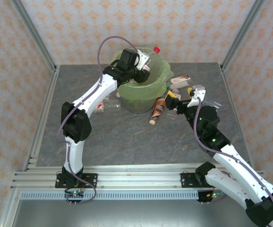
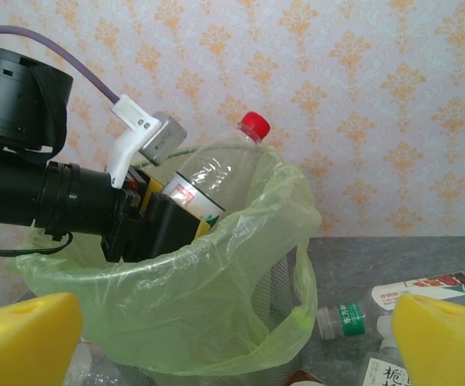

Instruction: Put the plastic bottles in the bin

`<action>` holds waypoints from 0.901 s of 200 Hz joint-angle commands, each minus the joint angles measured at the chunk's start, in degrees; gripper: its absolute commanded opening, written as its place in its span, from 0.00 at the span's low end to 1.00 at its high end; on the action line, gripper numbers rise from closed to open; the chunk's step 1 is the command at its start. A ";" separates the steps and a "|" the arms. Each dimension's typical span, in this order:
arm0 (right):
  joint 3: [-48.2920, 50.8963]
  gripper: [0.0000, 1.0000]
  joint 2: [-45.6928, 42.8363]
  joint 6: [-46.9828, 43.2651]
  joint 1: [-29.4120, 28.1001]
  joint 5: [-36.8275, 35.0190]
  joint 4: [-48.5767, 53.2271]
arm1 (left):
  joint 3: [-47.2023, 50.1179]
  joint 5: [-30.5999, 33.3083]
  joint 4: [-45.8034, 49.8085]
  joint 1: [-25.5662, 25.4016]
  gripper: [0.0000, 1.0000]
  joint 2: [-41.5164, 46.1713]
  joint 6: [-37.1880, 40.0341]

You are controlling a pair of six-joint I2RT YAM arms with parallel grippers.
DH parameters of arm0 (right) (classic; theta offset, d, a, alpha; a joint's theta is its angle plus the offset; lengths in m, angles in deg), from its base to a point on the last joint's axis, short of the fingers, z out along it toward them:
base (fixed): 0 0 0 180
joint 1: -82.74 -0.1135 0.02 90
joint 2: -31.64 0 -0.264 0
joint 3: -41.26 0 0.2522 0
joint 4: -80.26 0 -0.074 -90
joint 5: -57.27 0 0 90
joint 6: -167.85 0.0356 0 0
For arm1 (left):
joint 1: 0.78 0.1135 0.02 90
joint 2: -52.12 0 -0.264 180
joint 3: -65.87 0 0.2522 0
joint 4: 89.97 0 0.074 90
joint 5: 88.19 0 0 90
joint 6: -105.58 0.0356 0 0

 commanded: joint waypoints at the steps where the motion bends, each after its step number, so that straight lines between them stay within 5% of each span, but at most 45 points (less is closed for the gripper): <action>1: -0.17 0.99 -1.23 -0.03 -0.44 -1.31 1.84 | 2.50 1.83 -3.08 0.37 0.58 0.66 2.03; 90: 0.97 0.99 -1.30 -0.47 -0.35 -2.79 1.39 | 6.31 5.71 -5.05 0.61 0.78 3.24 -0.54; 180: 1.82 0.99 -1.30 0.42 -0.35 -6.25 1.07 | 6.05 1.60 -5.95 0.76 1.00 6.89 -5.33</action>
